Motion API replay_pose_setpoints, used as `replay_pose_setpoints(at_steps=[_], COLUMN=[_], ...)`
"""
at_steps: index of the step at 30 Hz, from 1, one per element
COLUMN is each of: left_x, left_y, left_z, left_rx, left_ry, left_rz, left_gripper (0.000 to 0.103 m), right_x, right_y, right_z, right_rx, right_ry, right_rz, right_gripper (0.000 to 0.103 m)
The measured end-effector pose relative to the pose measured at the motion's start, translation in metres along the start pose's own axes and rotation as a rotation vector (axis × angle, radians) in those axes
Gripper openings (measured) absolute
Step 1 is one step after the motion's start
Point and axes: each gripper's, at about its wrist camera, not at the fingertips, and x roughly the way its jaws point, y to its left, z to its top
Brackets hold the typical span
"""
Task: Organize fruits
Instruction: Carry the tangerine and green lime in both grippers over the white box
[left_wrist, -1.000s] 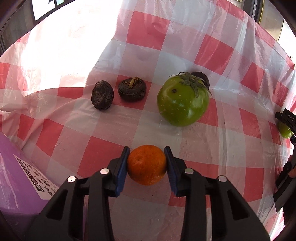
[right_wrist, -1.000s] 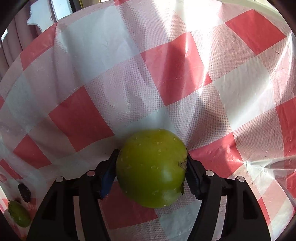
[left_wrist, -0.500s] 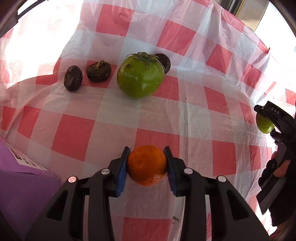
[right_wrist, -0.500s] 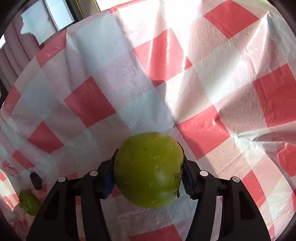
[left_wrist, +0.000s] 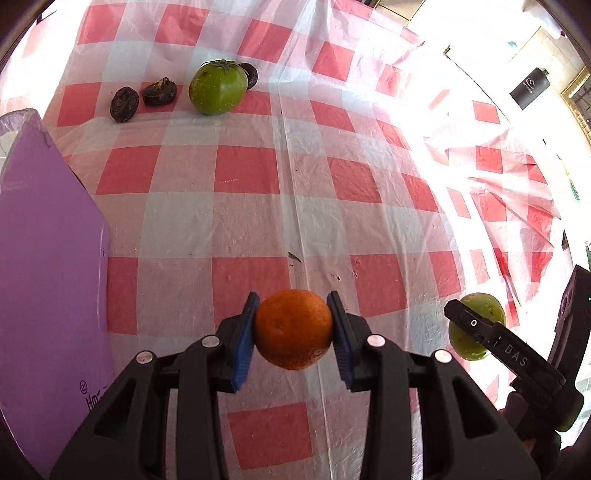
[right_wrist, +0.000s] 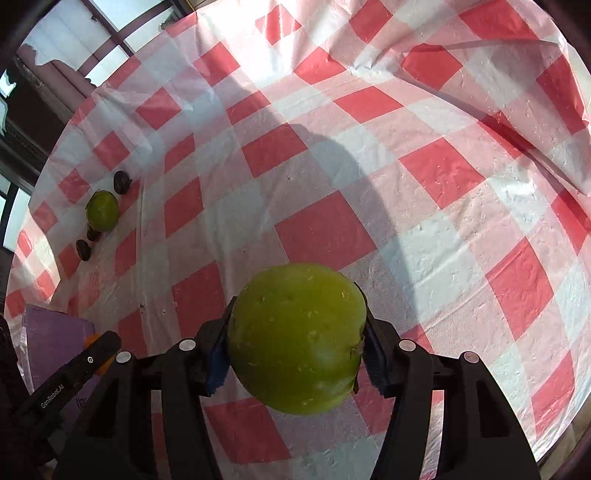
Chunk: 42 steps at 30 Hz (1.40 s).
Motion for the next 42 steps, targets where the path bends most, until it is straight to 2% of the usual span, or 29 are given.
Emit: replay_pose_setpoints(at_steps=[3, 8, 13, 18, 21, 27, 34, 37, 42], left_x=[-0.028, -0.082, -0.131, -0.163, -0.169, -0.165, -0.151, -0.140, -0.114], left_y=[0.005, 0.025, 0.066, 0.119, 0.147, 0.186, 0.208, 0.219, 0.233], left_z=[0.011, 0.022, 0.014, -0.001, -0.012, -0.028, -0.032, -0.025, -0.001], left_rx=[0.036, 0.023, -0.024, -0.084, -0.106, -0.100, -0.060, -0.056, -0.013], left_ry=[-0.072, -0.198, -0.287, -0.328, -0.315, -0.231, -0.166, -0.138, -0.087], left_rz=[-0.030, -0.057, -0.031, 0.010, 0.049, 0.158, 0.233, 0.248, 0.290], left_gripper=[0.037, 0.037, 0.037, 0.037, 0.037, 0.037, 0.037, 0.037, 0.037], right_x=[-0.016, -0.045, -0.068, -0.071, -0.071, -0.079, -0.080, -0.067, -0.024], right_y=[0.022, 0.088, 0.150, 0.187, 0.201, 0.237, 0.289, 0.312, 0.348], right_z=[-0.021, -0.040, -0.059, -0.077, -0.088, -0.104, -0.138, -0.155, -0.185], right_rx=[-0.008, -0.169, -0.323, -0.384, -0.423, -0.539, -0.808, -0.950, -1.134], right_ry=[-0.011, -0.055, -0.089, -0.073, -0.059, -0.073, -0.056, -0.011, 0.137], right_rz=[0.032, 0.120, 0.200, 0.243, 0.256, 0.288, 0.306, 0.294, 0.210], right_gripper=[0.059, 0.059, 0.059, 0.059, 0.059, 0.059, 0.059, 0.059, 0.059])
